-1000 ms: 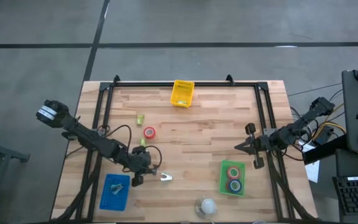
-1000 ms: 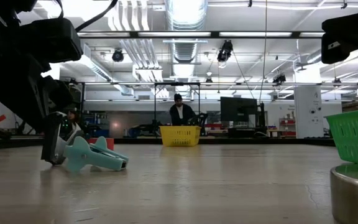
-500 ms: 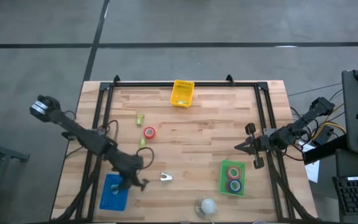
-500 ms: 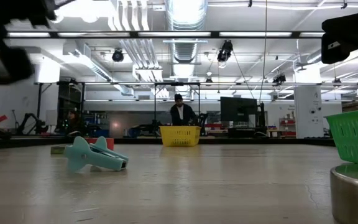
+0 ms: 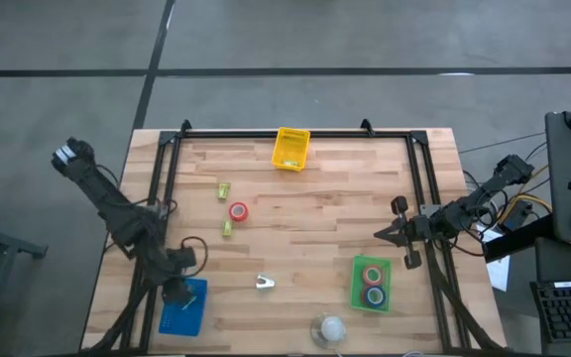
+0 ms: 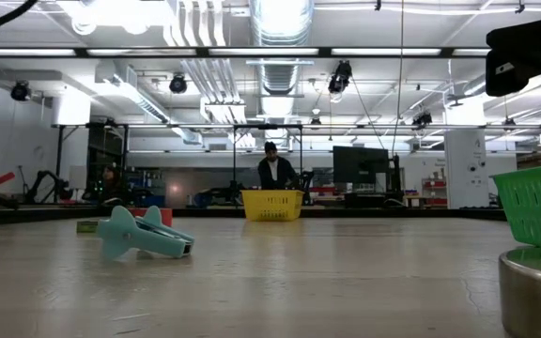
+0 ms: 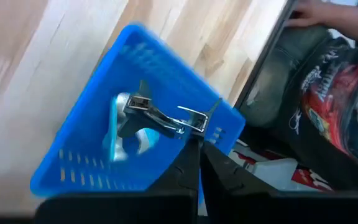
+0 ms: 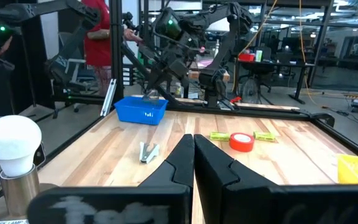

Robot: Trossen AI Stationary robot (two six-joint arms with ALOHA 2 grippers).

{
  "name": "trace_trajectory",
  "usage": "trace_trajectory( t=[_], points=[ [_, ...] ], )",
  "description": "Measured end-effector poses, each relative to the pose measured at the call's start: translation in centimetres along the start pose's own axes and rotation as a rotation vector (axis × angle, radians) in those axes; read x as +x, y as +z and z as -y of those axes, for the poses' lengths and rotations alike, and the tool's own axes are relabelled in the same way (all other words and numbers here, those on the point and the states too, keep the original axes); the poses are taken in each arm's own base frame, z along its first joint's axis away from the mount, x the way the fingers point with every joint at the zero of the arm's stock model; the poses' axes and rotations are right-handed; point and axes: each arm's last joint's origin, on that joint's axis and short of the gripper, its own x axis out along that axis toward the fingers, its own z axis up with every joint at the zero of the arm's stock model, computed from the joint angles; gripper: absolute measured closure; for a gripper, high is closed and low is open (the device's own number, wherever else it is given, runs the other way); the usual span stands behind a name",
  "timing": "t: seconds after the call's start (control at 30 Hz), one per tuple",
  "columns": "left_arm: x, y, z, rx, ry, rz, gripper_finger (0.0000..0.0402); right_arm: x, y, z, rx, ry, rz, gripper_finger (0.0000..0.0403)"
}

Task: Pick and place Stapler, Stapler remover, tape
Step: Put the black staple remover into the blue bin

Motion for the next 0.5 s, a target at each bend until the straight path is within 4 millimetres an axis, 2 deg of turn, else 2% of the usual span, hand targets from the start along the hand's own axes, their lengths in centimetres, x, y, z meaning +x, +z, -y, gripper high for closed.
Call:
trace_trajectory(
  t=[0.23,0.5],
  points=[
    [0.0,-0.4,0.0,-0.018,0.010,0.062,0.0397,0.0,0.0,0.0,0.002,0.000,0.000,0.0394],
    [1.6,-0.5,-1.1,-0.044,0.081,0.007,0.0397,0.0,0.0,0.0,0.000,0.000,0.000,0.0394]
  ],
)
